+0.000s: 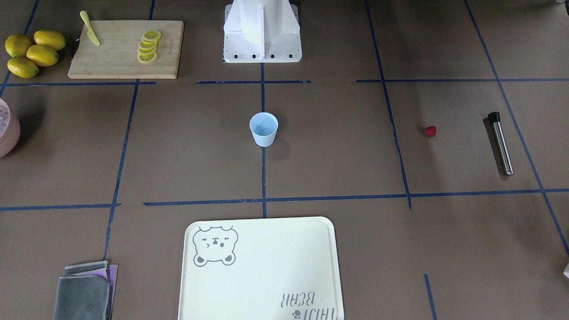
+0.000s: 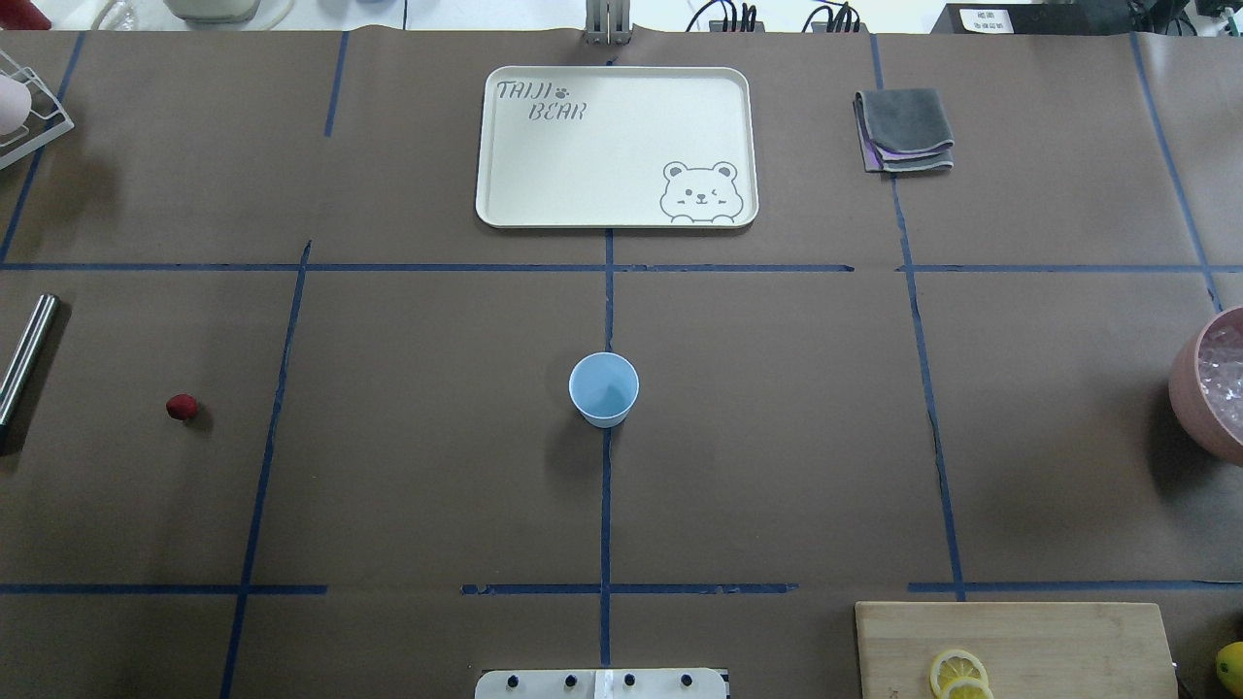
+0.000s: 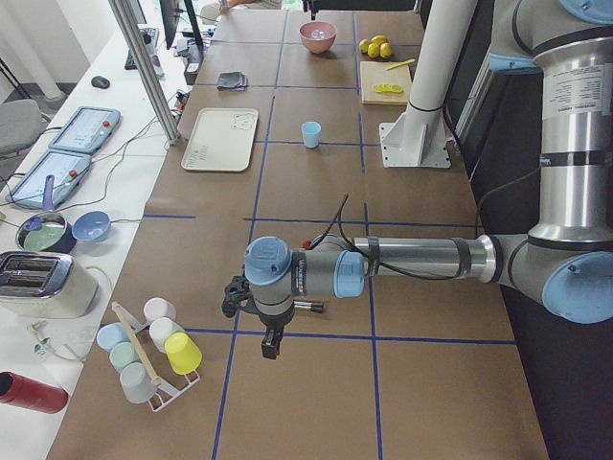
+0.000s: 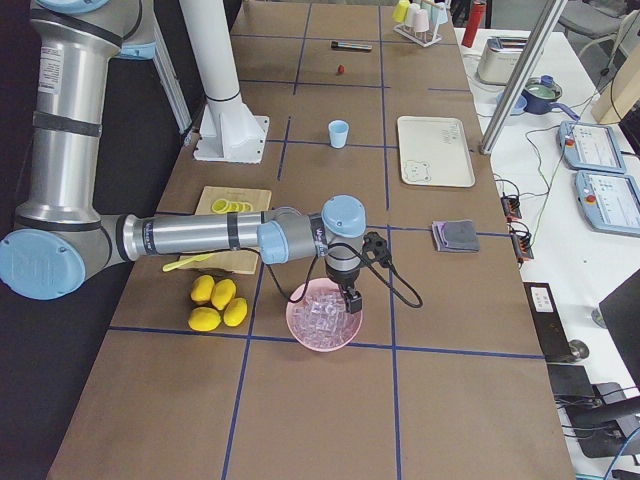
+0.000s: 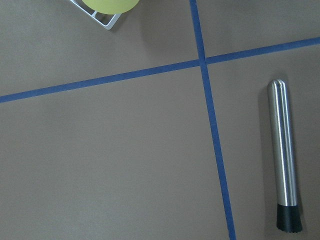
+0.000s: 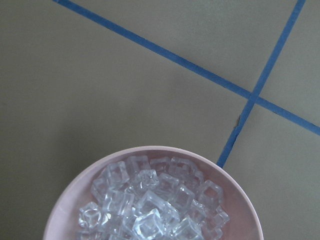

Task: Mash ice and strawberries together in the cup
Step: 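Lower the right gripper into the pink bowl and grasp an ice cube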

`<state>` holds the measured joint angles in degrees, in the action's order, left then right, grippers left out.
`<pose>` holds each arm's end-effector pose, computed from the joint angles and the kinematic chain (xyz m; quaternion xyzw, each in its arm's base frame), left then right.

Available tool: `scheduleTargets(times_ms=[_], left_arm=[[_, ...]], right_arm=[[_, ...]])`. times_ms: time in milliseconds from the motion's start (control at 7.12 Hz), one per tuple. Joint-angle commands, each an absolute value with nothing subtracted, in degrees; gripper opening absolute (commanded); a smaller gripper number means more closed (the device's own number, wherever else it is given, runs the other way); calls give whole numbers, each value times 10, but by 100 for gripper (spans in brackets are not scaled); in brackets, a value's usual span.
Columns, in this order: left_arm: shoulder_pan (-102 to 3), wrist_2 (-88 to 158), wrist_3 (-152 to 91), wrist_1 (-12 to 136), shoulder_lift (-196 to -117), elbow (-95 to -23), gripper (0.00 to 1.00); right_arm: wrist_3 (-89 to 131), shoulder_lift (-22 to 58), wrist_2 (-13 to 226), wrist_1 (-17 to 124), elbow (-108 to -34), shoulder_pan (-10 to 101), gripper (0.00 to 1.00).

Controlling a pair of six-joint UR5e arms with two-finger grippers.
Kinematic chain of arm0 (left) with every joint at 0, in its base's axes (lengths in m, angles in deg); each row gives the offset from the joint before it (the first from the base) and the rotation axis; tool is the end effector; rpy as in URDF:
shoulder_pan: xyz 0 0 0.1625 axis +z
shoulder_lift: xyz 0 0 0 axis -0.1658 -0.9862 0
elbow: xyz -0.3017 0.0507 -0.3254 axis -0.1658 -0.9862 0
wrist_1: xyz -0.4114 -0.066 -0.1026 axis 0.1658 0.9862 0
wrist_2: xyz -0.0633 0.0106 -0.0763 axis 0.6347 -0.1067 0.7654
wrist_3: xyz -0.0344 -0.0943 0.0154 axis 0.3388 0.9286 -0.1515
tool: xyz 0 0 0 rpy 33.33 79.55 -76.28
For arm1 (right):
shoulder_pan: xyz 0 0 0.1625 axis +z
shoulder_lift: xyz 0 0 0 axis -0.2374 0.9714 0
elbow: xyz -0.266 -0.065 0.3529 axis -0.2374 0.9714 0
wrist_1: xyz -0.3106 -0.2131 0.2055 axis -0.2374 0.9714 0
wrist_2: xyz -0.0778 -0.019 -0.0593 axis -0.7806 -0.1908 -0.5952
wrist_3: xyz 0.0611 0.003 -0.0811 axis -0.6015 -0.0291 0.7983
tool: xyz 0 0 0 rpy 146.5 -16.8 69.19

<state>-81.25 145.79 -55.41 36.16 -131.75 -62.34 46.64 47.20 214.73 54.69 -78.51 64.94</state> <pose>-0.0717 -0.4680 0.6855 0.0378 0.3578 0.0795 0.9296 -0.0233 -0.4536 0.6474 0.1006 -0.3523 -0.2051 0.9076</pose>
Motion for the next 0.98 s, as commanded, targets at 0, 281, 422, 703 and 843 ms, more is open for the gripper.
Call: scheduleTargets(times_ms=[0,281,422,703,843], left_arm=[[-812,1458,-555,362,-1318,-624,100],[-812,1458,-555,362,-1318,-625,100],[-812,1458,-555,362,-1318,-625,100],[-812,1458,-555,362,-1318,-624,100],[-812,1458,-555,362,-1318,-623,100]], right_arm=[[458,462,2146,510,-754,615,93],[462,462,2143,510,-747,598,92],[464,462,2144,510,-746,595,91],[465,462,2134,510,-746,582,88],[465,462,2124,510,-746,575,86]])
